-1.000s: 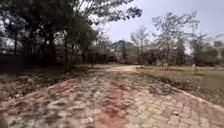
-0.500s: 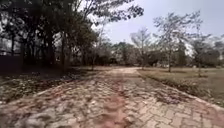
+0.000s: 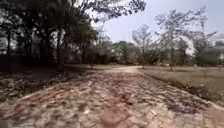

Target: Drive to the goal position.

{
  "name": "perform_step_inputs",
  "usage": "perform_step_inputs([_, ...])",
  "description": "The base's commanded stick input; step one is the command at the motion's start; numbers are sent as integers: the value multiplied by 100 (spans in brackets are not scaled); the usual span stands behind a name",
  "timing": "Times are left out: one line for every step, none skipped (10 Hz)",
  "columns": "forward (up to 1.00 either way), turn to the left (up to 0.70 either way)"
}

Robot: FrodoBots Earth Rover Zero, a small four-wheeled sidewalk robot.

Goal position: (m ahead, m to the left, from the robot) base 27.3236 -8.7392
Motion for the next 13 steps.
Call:
perform_step_inputs([70, 0])
perform_step_inputs([70, 0])
perform_step_inputs([70, 0])
perform_step_inputs([70, 0])
perform_step_inputs([70, 0])
perform_step_inputs([70, 0])
perform_step_inputs([70, 0])
perform_step_inputs([70, 0])
perform_step_inputs([70, 0])
perform_step_inputs([70, 0])
perform_step_inputs([70, 0])
perform_step_inputs([70, 0])
perform_step_inputs([70, 0])
